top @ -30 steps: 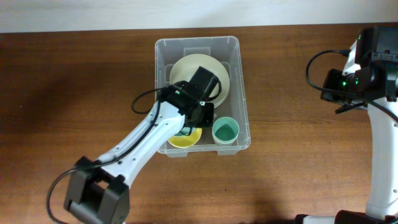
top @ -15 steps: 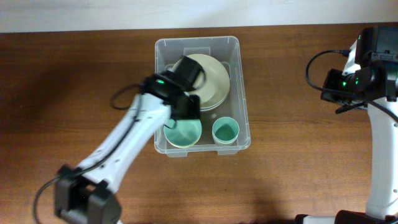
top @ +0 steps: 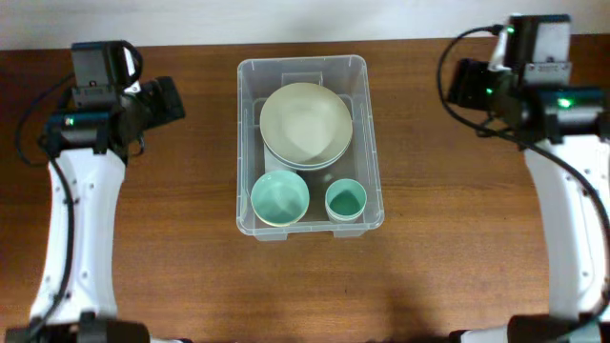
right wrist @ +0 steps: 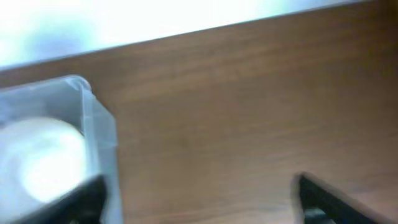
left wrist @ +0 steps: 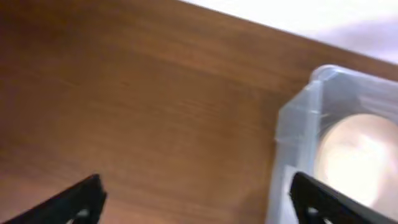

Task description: Pack container

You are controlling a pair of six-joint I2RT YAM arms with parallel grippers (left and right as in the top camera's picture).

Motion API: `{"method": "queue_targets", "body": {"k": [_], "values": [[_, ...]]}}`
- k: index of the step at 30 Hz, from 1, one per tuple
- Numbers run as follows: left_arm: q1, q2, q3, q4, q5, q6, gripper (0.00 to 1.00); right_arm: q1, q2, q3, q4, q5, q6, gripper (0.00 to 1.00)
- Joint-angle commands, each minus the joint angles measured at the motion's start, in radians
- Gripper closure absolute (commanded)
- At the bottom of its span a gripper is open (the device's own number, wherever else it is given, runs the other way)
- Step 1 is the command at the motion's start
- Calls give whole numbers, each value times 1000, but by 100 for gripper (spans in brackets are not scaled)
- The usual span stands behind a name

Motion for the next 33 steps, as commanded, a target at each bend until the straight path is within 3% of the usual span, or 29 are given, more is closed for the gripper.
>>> {"method": "queue_targets", "body": {"k": [1,8,20,28,33], "values": [[30,93,0,9,36,84,1,11,87,0,23,24,4,1],[31,200,0,9,43,84,1,-2,169,0,6,73,3,1],[31,168,0,-112,134,125,1,-2,108,0,-112,74,8,1],[31,58,-5,-138,133,140,1,-1,-52,-19,-148,57,7,1],[31,-80,-101,-97,134,140,1,-1,-267,-272,-66,51,8,1]]}}
